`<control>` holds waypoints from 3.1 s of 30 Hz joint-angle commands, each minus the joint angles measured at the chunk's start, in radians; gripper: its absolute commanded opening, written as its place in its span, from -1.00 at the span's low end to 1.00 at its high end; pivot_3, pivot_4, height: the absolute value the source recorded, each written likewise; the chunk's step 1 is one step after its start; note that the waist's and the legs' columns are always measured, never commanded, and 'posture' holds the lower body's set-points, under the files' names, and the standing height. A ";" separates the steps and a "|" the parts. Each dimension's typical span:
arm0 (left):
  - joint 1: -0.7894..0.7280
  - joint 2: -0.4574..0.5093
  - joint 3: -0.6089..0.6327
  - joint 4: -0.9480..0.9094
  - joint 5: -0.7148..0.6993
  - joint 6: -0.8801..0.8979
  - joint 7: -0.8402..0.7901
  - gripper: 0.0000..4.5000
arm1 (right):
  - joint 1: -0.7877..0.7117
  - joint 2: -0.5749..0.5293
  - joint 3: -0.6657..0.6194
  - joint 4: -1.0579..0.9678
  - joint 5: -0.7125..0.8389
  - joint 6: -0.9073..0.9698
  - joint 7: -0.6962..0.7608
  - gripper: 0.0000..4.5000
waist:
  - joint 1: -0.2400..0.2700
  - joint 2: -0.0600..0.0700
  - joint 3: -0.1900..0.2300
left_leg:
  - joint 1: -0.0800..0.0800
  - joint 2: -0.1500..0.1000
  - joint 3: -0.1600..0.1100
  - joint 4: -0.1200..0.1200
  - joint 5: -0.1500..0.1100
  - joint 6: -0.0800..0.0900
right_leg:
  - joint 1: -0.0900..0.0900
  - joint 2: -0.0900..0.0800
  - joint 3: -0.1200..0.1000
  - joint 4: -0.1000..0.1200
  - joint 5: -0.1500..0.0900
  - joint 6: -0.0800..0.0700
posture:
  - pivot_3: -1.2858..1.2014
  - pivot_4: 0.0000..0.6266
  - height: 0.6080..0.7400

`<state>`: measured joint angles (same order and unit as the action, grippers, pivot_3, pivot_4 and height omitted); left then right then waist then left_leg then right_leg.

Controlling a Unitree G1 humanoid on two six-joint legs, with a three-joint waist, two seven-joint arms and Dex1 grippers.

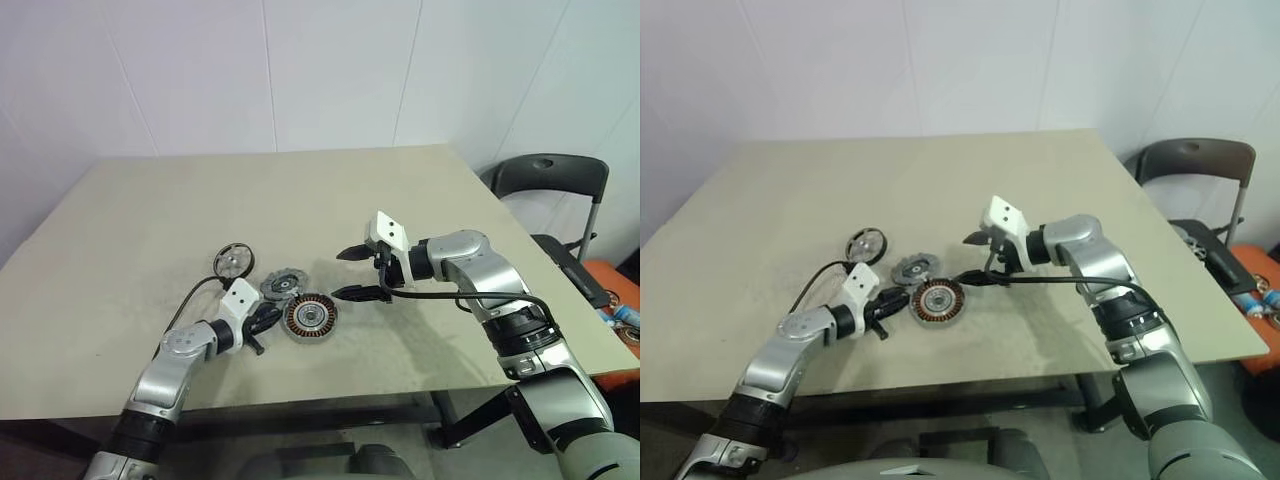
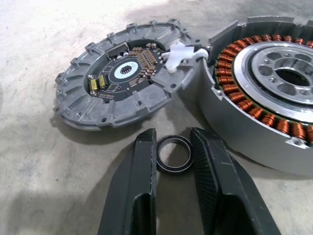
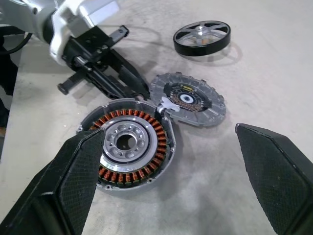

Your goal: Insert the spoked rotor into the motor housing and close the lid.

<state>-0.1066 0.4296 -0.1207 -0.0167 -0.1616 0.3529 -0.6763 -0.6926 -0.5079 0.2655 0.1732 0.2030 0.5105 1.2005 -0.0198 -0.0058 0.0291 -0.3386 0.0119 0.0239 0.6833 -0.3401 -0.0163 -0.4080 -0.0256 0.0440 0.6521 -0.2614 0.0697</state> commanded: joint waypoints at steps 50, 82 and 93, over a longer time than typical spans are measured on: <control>-0.387 0.106 -0.150 0.145 -0.116 -0.089 -0.557 -0.69 | 0.032 -0.035 -0.058 -0.061 0.024 -0.016 -0.078 1.00 | 0.002 0.000 0.003 | -0.002 0.002 0.002 -0.001 -0.001 0.001 | -0.001 0.009 0.002 -0.004 0.000 0.000 | 0.03 -1.00 1.00; -0.405 0.029 -0.151 0.318 -0.019 -0.240 -0.520 -0.69 | 0.026 -0.031 -0.050 -0.057 0.022 -0.017 -0.078 1.00 | 0.003 0.000 0.003 | -0.002 0.003 0.002 0.000 -0.001 0.001 | -0.001 0.009 0.002 -0.004 0.000 0.000 | 0.03 -1.00 1.00; -0.402 0.046 -0.128 0.240 -0.049 -0.147 -0.524 0.36 | 0.029 -0.028 -0.047 -0.058 0.019 -0.018 -0.079 1.00 | 0.002 0.000 0.003 | -0.002 0.003 0.002 0.000 -0.001 0.001 | -0.001 0.009 0.002 -0.004 0.000 0.000 | 0.03 -1.00 1.00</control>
<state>-0.4858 0.4616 -0.2790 0.2611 -0.1997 0.2068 -1.1976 -0.6481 -0.5370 0.2370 0.1391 0.2112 0.5104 1.1231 -0.0175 -0.0061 0.0319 -0.3407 0.0147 0.0256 0.6829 -0.3410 -0.0149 -0.4094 -0.0162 0.0463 0.6478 -0.2616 0.0696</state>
